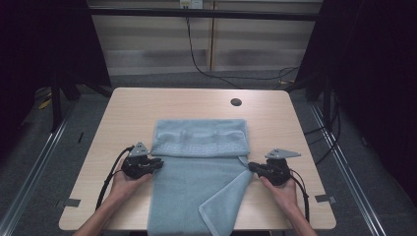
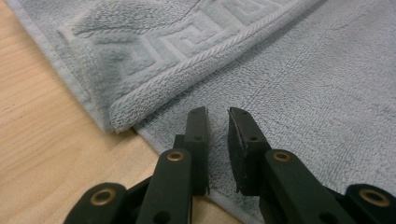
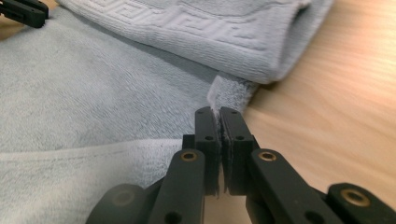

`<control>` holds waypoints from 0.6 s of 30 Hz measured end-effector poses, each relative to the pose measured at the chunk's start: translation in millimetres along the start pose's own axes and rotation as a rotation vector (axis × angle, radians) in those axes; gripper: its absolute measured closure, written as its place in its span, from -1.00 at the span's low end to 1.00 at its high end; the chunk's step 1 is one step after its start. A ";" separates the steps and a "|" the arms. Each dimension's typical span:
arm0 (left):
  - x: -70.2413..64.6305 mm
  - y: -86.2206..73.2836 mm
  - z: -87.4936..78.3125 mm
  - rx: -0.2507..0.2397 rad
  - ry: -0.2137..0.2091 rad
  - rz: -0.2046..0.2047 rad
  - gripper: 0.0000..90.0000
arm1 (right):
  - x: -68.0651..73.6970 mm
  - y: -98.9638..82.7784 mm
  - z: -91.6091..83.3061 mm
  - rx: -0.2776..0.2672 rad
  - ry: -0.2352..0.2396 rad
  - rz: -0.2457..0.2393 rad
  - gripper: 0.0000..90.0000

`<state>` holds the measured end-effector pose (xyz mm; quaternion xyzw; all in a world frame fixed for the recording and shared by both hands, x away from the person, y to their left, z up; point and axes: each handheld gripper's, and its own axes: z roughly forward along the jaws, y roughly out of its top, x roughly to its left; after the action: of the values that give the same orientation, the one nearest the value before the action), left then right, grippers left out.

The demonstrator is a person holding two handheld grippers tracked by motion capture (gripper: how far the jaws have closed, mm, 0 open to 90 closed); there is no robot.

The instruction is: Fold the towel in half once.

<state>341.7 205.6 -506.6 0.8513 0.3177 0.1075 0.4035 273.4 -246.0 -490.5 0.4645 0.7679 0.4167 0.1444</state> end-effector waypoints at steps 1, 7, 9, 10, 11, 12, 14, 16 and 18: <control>0.0 0.0 0.0 0.000 -0.001 -0.003 0.74 | -1.4 -2.3 -3.3 -0.003 0.007 0.009 0.93; -0.6 0.3 0.0 0.002 0.006 -0.002 0.74 | -4.7 -15.3 -11.2 0.061 -0.042 0.024 0.91; -0.5 0.3 -0.4 0.005 0.007 -0.002 0.75 | -8.0 -19.7 -16.2 0.079 -0.100 0.032 0.98; -0.1 0.0 -0.6 0.004 0.006 -0.005 0.75 | -11.3 -22.5 -20.6 0.079 -0.109 0.048 0.98; 0.6 -0.4 -0.3 -0.002 -0.003 -0.010 0.74 | -12.4 -24.6 -26.8 0.048 -0.069 0.072 0.98; 0.8 -0.8 -0.2 -0.006 -0.012 -0.020 0.74 | -6.5 -24.2 -33.9 0.006 -0.025 0.065 0.90; 2.6 -0.9 -0.5 -0.007 -0.029 -0.046 0.69 | 6.9 -19.6 -39.3 -0.022 0.014 0.038 0.81; 0.3 0.1 -1.8 0.000 -0.036 -0.040 0.62 | 18.0 -15.0 -36.2 -0.036 0.057 0.022 0.72; -4.7 1.3 -6.5 -0.011 -0.068 -0.035 0.59 | 24.9 -12.2 -25.2 -0.010 0.064 0.003 0.59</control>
<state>335.8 206.1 -501.1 0.8466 0.3180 0.0730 0.4206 237.7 -240.6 -480.4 0.4514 0.7695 0.4353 0.1212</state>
